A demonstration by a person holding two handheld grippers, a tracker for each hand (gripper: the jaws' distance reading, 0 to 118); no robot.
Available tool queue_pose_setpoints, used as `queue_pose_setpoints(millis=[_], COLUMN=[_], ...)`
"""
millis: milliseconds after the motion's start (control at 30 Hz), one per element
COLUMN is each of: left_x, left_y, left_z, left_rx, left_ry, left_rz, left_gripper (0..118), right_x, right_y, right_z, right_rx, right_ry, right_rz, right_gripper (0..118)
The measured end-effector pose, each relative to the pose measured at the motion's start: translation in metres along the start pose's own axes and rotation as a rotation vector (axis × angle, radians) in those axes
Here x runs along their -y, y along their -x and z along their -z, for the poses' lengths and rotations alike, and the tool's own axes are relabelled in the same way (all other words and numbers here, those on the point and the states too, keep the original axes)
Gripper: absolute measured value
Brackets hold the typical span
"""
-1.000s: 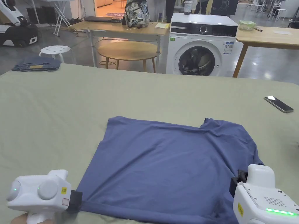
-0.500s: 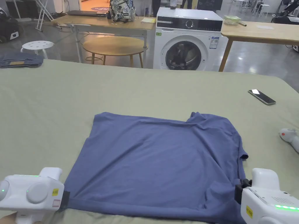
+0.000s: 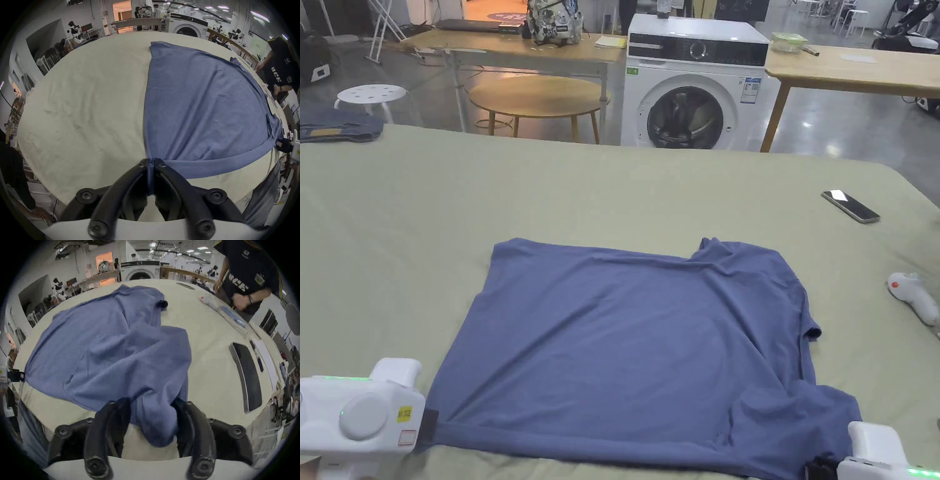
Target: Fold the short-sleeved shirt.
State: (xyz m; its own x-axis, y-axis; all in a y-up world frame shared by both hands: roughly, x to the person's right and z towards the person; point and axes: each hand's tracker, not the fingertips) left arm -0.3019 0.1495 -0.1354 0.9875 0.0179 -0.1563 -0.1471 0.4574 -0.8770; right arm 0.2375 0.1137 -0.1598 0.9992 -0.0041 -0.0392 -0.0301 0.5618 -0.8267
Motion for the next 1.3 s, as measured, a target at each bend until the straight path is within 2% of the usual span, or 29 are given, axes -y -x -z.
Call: queue_pose_setpoints(millis=[33,100,133,267,633,967,1133,1300], left_x=[0.000,0.000,0.000,-0.001,-0.047,-0.139,-0.176,-0.194], left_y=[0.000,0.001,0.001,0.001,0.003,0.004,0.000,-0.006], left_z=[0.000,-0.001,0.000,-0.005,-0.036,-0.006,0.024,0.054], left_rx=[0.001,0.005,0.006,0.012,0.030,0.018,0.010,-0.003], left_ry=[0.000,0.002,0.001,-0.014,-0.197,-0.249,-0.211,-0.156], left_rz=[0.001,0.004,0.005,0.007,-0.019,-0.011,-0.014,-0.009], left_gripper=[1,0,0,0,0,0,0,0], right_x=[-0.001,-0.004,-0.005,-0.011,-0.077,-0.150,-0.195,-0.212], right_y=[0.001,-0.007,-0.008,0.000,0.008,0.013,0.015,0.026], right_z=[-0.002,0.002,0.002,-0.014,-0.052,-0.015,0.036,0.064], right_rx=[-0.003,-0.089,-0.083,-0.067,-0.082,-0.066,-0.041,-0.012], right_ry=[-0.002,0.020,0.024,0.010,-0.160,-0.205,-0.168,-0.123], right_rz=[-0.001,0.035,0.047,0.013,0.012,0.026,0.030,0.006], right_gripper=[7,6,5,5,5,5,5,6])
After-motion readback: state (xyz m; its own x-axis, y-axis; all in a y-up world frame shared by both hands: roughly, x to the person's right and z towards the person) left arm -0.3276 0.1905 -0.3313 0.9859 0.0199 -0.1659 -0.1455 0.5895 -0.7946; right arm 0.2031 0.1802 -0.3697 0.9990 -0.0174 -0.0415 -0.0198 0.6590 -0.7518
